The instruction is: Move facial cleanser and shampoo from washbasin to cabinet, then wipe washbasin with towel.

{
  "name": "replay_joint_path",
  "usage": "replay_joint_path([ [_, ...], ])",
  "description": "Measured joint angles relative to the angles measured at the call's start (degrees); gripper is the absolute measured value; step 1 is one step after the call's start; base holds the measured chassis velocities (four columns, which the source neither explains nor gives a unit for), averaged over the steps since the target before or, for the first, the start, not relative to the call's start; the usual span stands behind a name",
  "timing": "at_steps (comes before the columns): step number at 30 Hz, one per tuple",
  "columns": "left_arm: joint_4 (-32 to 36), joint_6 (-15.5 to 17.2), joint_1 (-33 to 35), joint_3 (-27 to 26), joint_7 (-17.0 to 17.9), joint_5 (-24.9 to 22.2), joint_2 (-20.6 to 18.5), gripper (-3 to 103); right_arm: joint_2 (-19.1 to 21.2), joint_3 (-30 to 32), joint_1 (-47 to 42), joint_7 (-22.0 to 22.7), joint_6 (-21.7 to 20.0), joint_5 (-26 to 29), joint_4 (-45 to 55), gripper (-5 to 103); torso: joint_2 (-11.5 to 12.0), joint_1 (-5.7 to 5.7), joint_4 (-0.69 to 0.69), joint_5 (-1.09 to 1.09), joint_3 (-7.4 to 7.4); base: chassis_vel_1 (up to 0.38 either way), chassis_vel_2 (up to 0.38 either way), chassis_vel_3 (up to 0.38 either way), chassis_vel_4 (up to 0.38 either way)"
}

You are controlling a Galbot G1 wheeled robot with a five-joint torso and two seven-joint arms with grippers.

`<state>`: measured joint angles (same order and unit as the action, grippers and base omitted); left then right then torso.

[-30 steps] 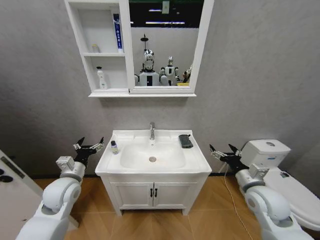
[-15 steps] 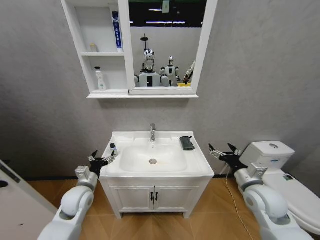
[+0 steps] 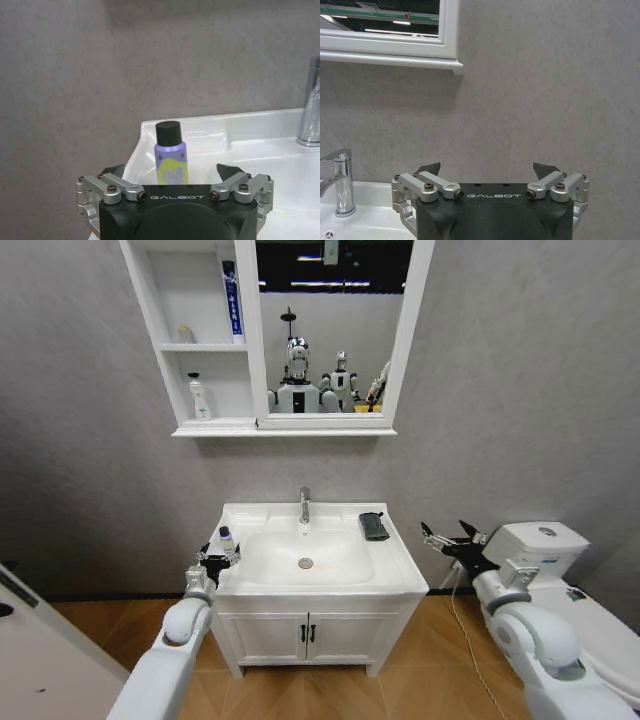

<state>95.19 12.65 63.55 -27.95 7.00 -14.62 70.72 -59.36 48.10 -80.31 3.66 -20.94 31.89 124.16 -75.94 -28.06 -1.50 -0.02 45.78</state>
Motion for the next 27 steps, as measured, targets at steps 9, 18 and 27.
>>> replay_joint_path([
  [9, -3.84, 1.1, -4.04, 0.45, 0.4, -1.07, 0.22, 100, 0.1, -0.14, 0.21, -0.81, 1.09, -0.33, -1.89, 100, 0.0, 0.0, 0.0, 0.0, 0.0, 0.0, 0.0, 0.0, 0.0],
  [18, -6.58, 1.31, -6.88, 2.11, 0.68, -1.99, 0.54, 100, -0.26, 0.11, 0.15, -0.93, 1.59, -0.33, -2.33, 100, 0.0, 0.0, 0.0, 0.0, 0.0, 0.0, 0.0, 0.0, 0.0],
  [27, -9.93, 1.28, -9.91, 2.07, 0.31, -1.92, 0.75, 100, -0.73, 0.19, -0.07, -1.26, 1.77, -0.37, -2.47, 100, 0.0, 0.0, 0.0, 0.0, 0.0, 0.0, 0.0, 0.0, 0.0],
])
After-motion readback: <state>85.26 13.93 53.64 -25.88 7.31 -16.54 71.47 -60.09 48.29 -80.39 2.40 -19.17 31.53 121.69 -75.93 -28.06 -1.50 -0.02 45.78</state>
